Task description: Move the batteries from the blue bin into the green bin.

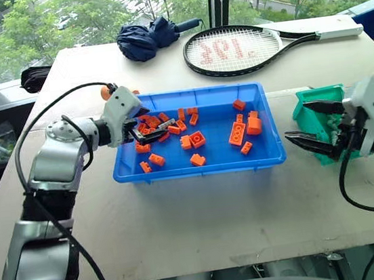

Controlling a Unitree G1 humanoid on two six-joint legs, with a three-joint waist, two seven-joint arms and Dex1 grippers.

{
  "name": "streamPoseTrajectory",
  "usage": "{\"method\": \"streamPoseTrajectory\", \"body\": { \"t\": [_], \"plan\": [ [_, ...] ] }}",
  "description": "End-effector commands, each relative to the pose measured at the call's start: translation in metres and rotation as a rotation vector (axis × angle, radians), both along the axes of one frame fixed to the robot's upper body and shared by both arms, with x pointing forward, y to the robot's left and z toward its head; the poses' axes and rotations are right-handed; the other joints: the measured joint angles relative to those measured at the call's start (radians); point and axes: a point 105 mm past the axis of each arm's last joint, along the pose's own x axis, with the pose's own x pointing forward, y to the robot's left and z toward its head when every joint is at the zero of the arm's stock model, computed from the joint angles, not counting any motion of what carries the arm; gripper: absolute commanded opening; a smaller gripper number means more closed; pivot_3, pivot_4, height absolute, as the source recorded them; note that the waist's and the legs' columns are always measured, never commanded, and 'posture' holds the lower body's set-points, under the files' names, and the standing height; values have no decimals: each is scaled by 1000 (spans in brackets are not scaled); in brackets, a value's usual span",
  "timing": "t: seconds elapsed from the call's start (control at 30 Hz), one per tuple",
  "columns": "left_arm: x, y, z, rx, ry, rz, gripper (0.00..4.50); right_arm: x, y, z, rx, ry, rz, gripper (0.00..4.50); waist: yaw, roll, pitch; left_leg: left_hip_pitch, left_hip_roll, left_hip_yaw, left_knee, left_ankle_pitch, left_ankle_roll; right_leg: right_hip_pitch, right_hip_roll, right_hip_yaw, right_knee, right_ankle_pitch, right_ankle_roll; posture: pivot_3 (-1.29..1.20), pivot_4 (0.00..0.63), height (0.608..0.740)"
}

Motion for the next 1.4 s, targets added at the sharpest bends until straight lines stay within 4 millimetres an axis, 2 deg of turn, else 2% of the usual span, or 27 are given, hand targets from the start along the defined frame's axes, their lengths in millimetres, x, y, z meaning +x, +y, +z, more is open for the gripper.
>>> {"method": "streamPoseTrajectory", "body": {
  "t": [0.03, 0.13, 0.23, 0.5, 0.67, 0.77, 0.87, 1.07, 1.2, 1.4],
  "plan": [
    [16, 8, 3, 57, 37, -1, 4500, 0, 14, 9, 12, -62, 34, 4198, 1, 0, 0, 0, 0, 0, 0, 0, 0, 0, 0, -1, 0, 0, 0, 0, 150, 740],
    [31, 7, 4, 91, 93, -22, 4500, 1, 18, 6, 12, -67, 46, 4198, 3, 0, 0, -1, -1, -1, 1, 0, 0, 0, 0, -2, -1, 0, 0, 0, 150, 740],
    [41, -1, 6, 103, 145, -58, 4500, 1, 24, 5, 27, -78, 47, 4198, 6, -1, 0, -2, -2, -1, 1, 0, 1, 0, 0, -2, -1, 0, 0, 0, 150, 740],
    [49, -15, 0, 208, 194, -135, 4500, -3, 31, 3, 57, -101, 15, 4198, -8, -1, 0, -2, -1, -1, 1, -1, 1, 0, 0, -2, -1, 0, 0, 0, 150, 740],
    [51, -21, -3, 250, 202, -157, 2883, -5, 30, 2, 73, -109, -19, 4244, -7, -1, 0, -2, -1, -1, 1, -1, 2, 0, 0, -2, -1, 0, 0, 0, 150, 740],
    [49, -16, -11, 302, 230, -156, 1364, -7, 30, 1, 77, -109, -26, 4244, -8, -1, 0, -2, -1, -1, 1, -1, 2, 0, 0, -1, -1, 0, 1, 0, 150, 740],
    [49, -13, -16, 325, 243, -146, 39, -7, 30, 1, 78, -108, -30, 4244, -7, -1, 0, -1, -1, -1, 1, -1, 2, 0, 0, -1, 0, 0, 1, 0, 150, 740],
    [48, -15, -20, 333, 254, -153, 39, -7, 29, -1, 75, -105, -34, 4244, -7, -1, 0, -1, -1, -1, 2, -1, 2, 0, 0, -1, 0, 0, 1, 0, 150, 740],
    [48, -22, -8, 227, 243, -168, 39, -6, 27, -2, 71, -102, -38, 4244, -7, -1, 0, -1, -1, -1, 2, -1, 2, 0, 0, -2, 0, 0, 1, 0, 150, 740],
    [42, -18, 9, 135, 250, -209, 39, -7, 28, -4, 72, -96, -32, 4244, -9, -1, 0, -1, -1, -1, 2, -1, 2, 0, 0, -2, 0, 0, 1, 0, 150, 740]
  ]
}}
